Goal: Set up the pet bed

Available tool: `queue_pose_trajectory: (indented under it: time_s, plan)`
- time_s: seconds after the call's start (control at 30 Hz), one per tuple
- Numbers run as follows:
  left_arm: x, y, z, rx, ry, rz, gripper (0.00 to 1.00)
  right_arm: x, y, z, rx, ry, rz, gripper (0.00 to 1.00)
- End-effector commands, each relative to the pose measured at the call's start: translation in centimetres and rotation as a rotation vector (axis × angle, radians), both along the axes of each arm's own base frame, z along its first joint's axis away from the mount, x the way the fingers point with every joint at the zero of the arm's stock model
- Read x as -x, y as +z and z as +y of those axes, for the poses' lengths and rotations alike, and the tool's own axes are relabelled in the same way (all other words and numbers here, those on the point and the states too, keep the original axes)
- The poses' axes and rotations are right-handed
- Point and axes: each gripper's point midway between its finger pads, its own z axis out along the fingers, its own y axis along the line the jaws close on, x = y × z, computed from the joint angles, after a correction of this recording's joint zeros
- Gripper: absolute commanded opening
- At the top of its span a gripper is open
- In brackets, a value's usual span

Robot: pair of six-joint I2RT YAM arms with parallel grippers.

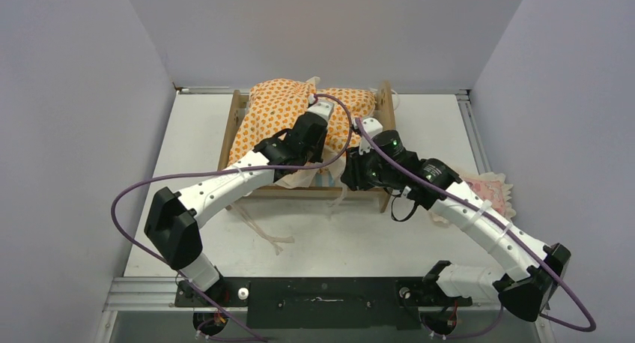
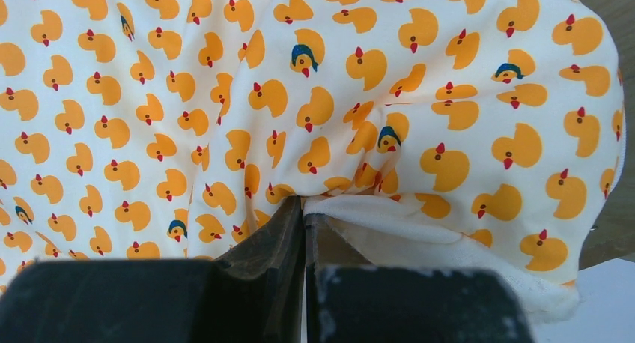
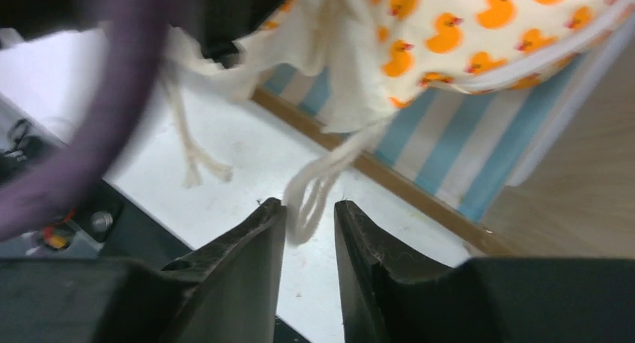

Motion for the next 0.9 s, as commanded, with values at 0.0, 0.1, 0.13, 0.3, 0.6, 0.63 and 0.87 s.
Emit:
queue_pose_trajectory:
  time_s: [0.0, 0.1, 0.13, 0.3, 0.6, 0.63, 0.87]
  plan:
    - [-0.7, 1.6, 0.1, 0.079, 0.022, -0.04, 0.0, -2.4, -3.8, -3.6, 0.226, -0.141, -0.009, 0.37]
    - [-1.2, 0.9, 0.7, 0.069, 0.042, -0.033, 0.0, -1.6, -5.4, -3.5, 0.233, -0.114, 0.014, 0.43]
    - [-1.4, 0.6, 0.9, 0.067, 0.047, -0.03, 0.0, -1.2, -5.4, -3.2, 0.209, -0.096, 0.006, 0.46]
    - [-2.8, -0.1, 2.0, 0.059, 0.076, -0.015, 0.0, -0.5, -6.2, -3.6, 0.158, -0.094, -0.034, 0.51]
    - [-4.1, -0.6, 1.9, 0.061, 0.071, 0.01, 0.0, -0.3, -10.1, -1.6, 0.016, -0.047, -0.101, 0.42]
    - [-4.1, -0.6, 1.7, 0.065, 0.068, 0.011, 0.0, -0.3, -10.6, -1.5, -0.003, -0.054, -0.111, 0.42]
    - [-4.1, -1.2, 1.4, 0.066, 0.061, 0.033, 0.0, -0.7, -13.5, -1.2, -0.057, -0.082, -0.174, 0.38]
